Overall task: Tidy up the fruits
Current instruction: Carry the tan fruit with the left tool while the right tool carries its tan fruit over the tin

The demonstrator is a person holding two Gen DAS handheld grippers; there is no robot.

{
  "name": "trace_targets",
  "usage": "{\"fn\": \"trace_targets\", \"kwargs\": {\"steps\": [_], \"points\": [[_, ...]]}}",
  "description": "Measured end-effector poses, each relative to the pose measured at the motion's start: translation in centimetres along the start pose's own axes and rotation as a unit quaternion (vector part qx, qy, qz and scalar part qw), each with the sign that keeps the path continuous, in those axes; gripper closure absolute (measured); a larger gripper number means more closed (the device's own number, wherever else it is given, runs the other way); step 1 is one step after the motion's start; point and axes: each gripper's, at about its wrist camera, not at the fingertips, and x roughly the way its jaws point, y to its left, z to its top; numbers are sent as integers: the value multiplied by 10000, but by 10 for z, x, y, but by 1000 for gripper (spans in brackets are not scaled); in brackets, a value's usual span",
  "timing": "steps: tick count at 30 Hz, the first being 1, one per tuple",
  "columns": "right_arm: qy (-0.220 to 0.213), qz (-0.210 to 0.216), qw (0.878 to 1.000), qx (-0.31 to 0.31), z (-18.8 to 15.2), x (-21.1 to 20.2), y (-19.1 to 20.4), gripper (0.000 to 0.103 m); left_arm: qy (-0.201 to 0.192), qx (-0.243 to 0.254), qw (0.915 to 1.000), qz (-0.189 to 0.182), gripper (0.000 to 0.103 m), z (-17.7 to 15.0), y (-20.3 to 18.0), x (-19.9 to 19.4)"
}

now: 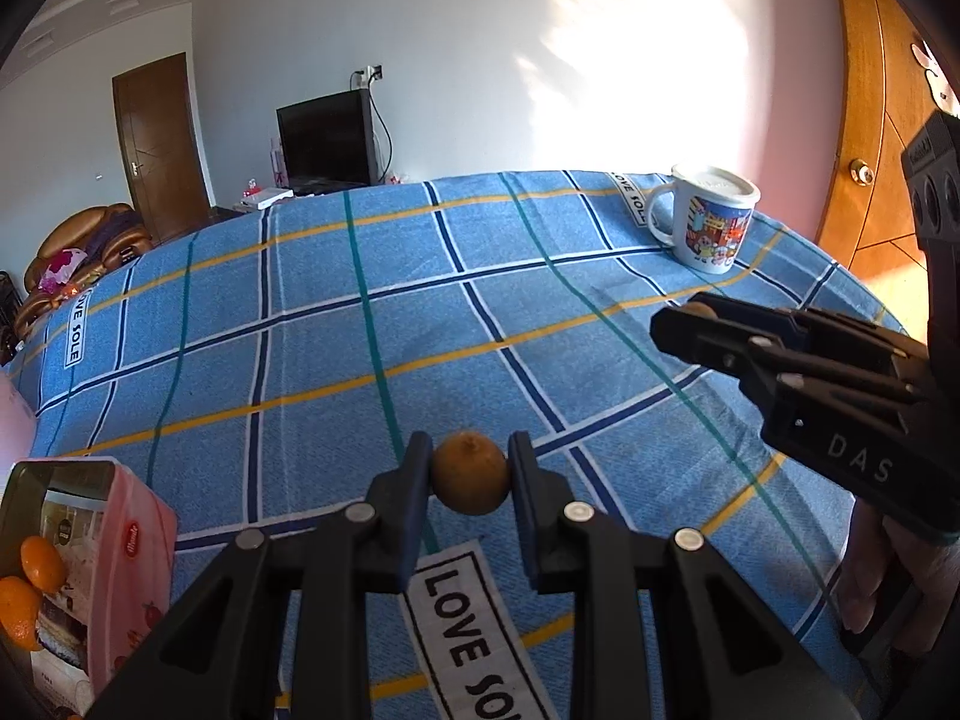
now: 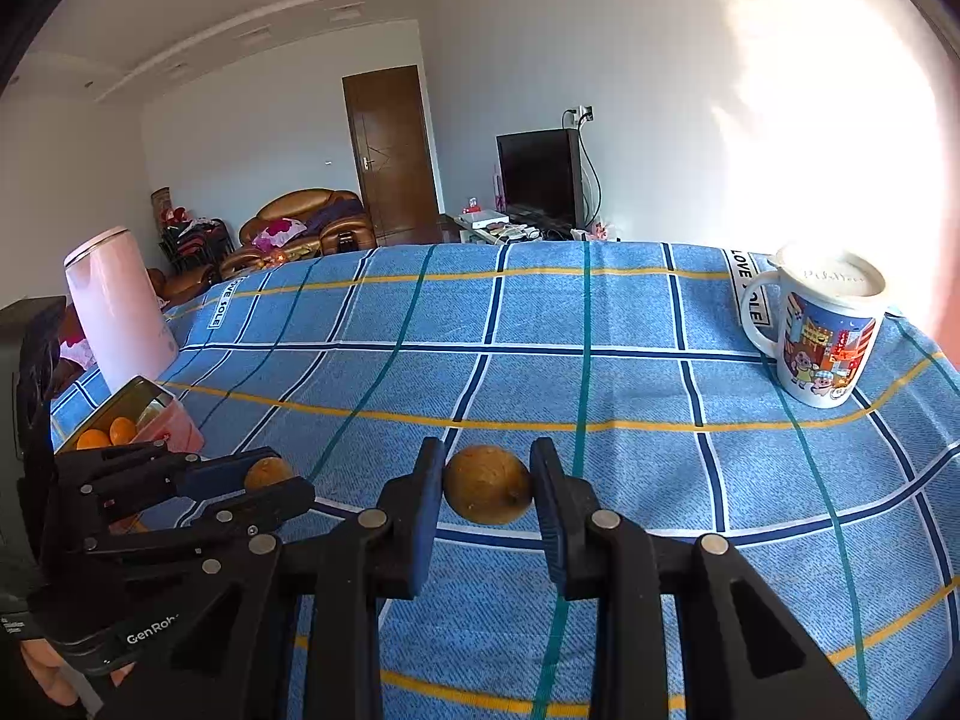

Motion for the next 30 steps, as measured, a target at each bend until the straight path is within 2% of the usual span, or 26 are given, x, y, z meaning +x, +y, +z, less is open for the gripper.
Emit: {"fn": "trace_targets", "kwargs": {"steps": [7,16,30], "points": [[-109,65,9998,-130,-8,-13,21,72,-223,51,9997,77,76,-14,4,-23],[-233,221,9993,-209,-16,-25,47,72,-510,-181,9984,142,76,-29,23,-49],[-301,526,9973,-402,-24,-33,85,72,-752,-416,9960,261,76,-45,47,-74]]}}
